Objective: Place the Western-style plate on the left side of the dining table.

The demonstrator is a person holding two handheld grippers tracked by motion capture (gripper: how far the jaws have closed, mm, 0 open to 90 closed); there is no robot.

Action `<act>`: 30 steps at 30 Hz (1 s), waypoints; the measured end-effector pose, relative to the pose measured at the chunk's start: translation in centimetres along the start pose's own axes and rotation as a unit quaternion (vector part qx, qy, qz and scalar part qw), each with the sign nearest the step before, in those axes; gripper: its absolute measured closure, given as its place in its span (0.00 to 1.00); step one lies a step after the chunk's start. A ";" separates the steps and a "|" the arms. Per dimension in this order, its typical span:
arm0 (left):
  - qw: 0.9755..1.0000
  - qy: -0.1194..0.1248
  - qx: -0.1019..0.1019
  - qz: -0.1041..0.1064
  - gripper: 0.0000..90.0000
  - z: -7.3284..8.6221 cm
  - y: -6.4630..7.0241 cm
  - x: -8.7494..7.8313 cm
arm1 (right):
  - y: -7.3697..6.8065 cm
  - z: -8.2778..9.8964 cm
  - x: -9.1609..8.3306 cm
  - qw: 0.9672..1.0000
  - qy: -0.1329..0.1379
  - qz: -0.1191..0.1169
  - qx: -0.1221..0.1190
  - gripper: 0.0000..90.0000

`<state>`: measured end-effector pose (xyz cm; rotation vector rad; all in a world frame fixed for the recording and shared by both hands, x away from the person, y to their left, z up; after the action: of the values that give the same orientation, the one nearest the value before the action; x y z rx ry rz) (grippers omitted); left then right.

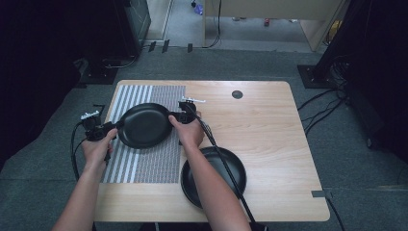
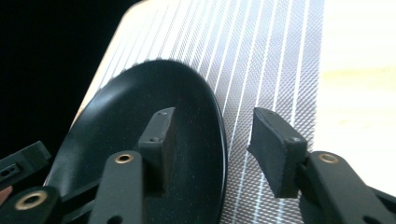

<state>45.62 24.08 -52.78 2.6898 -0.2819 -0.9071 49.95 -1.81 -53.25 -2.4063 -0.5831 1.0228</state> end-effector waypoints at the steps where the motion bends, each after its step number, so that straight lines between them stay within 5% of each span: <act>1: 1.000 -0.001 0.000 0.000 0.39 0.0 0.1 -0.3 | -0.1 -0.2 -0.4 1.000 0.004 0.000 -0.004 0.55; 4: 1.000 -0.028 -0.012 0.003 0.36 0.0 0.6 -1.7 | -0.4 -0.8 -2.1 0.999 0.018 -0.017 -0.040 0.44; 7: 1.000 -0.021 -0.014 0.012 0.28 -0.1 1.2 -2.7 | -0.3 -0.5 -3.2 0.998 0.007 -0.027 -0.054 0.42; 11: 1.000 -0.015 -0.003 0.021 0.19 0.3 2.5 -3.8 | 0.1 0.1 -5.3 0.993 -0.003 -0.039 -0.108 0.37; 16: 0.999 -0.007 0.005 0.043 0.11 0.8 4.1 -5.1 | 0.6 0.4 -8.1 0.991 0.003 -0.047 -0.129 0.32; 22: 0.998 -0.001 0.024 0.060 0.03 1.4 5.4 -6.5 | 1.7 0.5 -11.2 0.987 0.009 -0.031 -0.155 0.25; 30: 0.998 0.001 0.037 0.058 0.01 3.0 6.5 -7.8 | 3.8 0.3 -15.4 0.985 0.025 -0.010 -0.170 0.20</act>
<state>37.10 19.45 -48.55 2.7085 -0.4747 -0.8764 40.74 -13.15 -47.03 -2.7040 -0.8184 0.9121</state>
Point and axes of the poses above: each handheld gripper's, and its own axes: x roughly forward along the jaws, z roughly out of its underside, y roughly to its right, the point moved 7 cm from there along x, roughly forward along the jaws, and after that the axes turned 2 degrees about y, right-handed, at the moved point
